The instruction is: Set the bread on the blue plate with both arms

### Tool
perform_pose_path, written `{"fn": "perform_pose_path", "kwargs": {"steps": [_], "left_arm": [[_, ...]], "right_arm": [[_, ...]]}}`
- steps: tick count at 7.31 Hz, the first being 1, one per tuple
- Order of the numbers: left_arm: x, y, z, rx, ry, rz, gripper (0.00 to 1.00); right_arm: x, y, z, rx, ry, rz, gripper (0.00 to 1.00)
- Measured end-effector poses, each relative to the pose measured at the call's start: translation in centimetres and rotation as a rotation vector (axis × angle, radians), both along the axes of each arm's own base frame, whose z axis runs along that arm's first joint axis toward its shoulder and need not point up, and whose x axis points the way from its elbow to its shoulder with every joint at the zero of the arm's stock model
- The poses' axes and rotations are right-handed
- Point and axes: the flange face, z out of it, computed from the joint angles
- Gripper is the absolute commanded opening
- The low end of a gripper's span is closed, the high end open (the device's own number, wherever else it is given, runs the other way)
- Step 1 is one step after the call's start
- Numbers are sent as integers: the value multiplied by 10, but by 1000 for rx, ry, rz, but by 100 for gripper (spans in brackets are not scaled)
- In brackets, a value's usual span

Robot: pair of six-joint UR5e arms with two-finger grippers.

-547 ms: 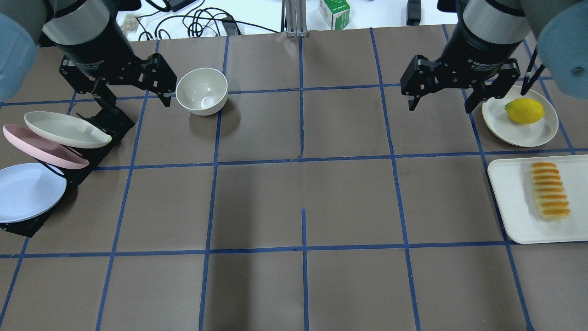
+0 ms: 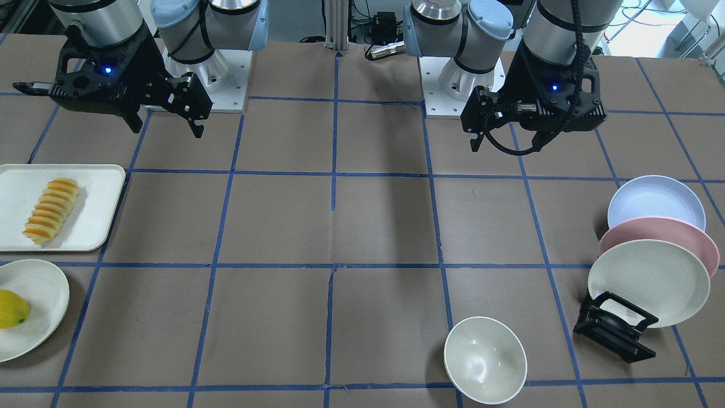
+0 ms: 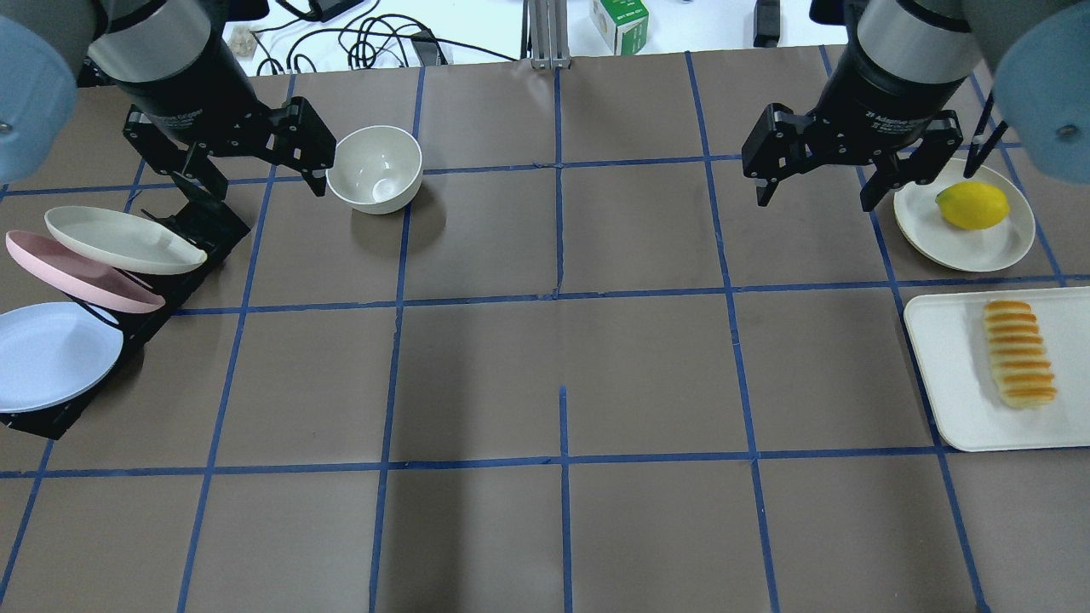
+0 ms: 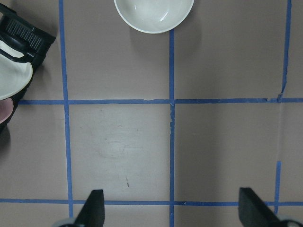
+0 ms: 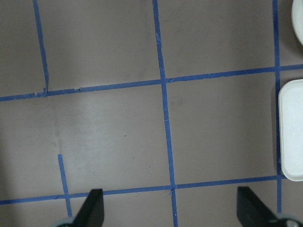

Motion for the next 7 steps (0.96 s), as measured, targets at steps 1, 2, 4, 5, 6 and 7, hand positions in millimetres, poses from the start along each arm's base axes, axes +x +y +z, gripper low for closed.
{"fn": "perform_pose_path", "kwargs": {"steps": [1, 2, 4, 5, 6, 7], "left_arm": [[1, 1, 1, -2, 2, 0, 100], [2, 3, 4, -7, 1, -2, 100], [21, 12, 13, 3, -13, -12, 100], [58, 16, 13, 49, -16, -16, 100], [119, 16, 5, 108, 2, -22, 100], [185, 18, -4, 146, 31, -74, 100]], "right_arm": [[-1, 0, -2, 9, 3, -2, 100], [-4, 0, -6, 15, 7, -10, 100], [-9, 0, -22, 37, 8, -30, 100], [-16, -5, -36, 59, 6, -47, 100], [-35, -15, -51, 79, 4, -75, 100], [-73, -24, -60, 89, -1, -76, 100]]}}
